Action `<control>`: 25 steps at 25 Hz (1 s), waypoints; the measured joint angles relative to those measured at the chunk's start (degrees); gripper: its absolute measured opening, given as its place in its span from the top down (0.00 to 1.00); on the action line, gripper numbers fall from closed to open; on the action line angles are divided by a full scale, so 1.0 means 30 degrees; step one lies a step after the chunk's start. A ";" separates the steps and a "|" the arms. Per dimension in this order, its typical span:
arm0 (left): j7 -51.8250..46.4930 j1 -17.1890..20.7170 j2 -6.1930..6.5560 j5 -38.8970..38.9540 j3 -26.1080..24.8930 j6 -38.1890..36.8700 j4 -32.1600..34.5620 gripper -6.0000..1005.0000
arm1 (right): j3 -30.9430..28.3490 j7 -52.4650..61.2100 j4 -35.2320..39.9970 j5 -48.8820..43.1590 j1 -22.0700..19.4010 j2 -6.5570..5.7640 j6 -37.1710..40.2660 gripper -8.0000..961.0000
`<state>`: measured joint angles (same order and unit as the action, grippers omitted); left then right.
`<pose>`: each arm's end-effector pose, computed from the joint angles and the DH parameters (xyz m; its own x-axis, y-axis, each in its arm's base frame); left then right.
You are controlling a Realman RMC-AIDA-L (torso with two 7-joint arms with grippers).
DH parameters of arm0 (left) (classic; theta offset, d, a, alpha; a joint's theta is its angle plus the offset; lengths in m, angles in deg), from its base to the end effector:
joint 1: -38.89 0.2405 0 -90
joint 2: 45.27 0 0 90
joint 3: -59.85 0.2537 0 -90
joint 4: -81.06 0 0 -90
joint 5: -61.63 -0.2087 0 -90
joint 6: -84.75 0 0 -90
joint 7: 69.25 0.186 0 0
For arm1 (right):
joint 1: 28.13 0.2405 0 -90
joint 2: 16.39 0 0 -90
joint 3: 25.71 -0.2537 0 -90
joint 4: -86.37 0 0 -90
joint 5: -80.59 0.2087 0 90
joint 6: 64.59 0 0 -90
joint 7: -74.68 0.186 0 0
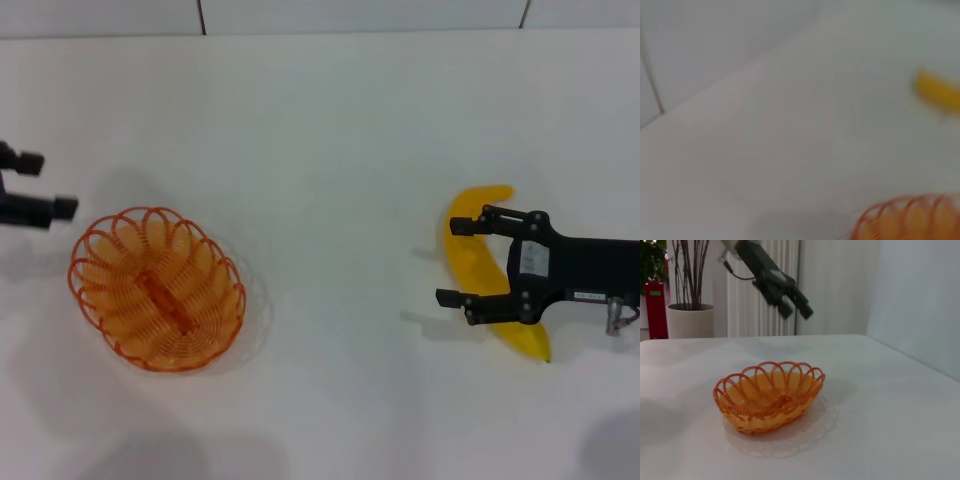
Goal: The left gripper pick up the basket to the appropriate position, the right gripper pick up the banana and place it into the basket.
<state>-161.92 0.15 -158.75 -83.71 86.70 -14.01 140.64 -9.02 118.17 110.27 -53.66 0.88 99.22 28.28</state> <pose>-0.2667 0.3793 0.0724 0.9088 0.4031 0.1073 0.4133 -0.8353 -0.3626 0.3006 0.3000 -0.0377 0.9082 -0.0531 -0.4152 -0.1960 -0.9305 -0.3096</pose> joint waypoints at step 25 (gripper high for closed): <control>-0.1536 -0.2410 -0.1081 -0.2421 0.9601 0.6616 -0.3053 0.26 | 0.0032 0.0208 0.0000 -0.0043 0.0223 0.0018 -0.0116 0.08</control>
<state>-166.53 -7.08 -161.99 -90.97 115.51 5.84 131.48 -8.92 118.80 110.27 -53.79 1.55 99.27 27.93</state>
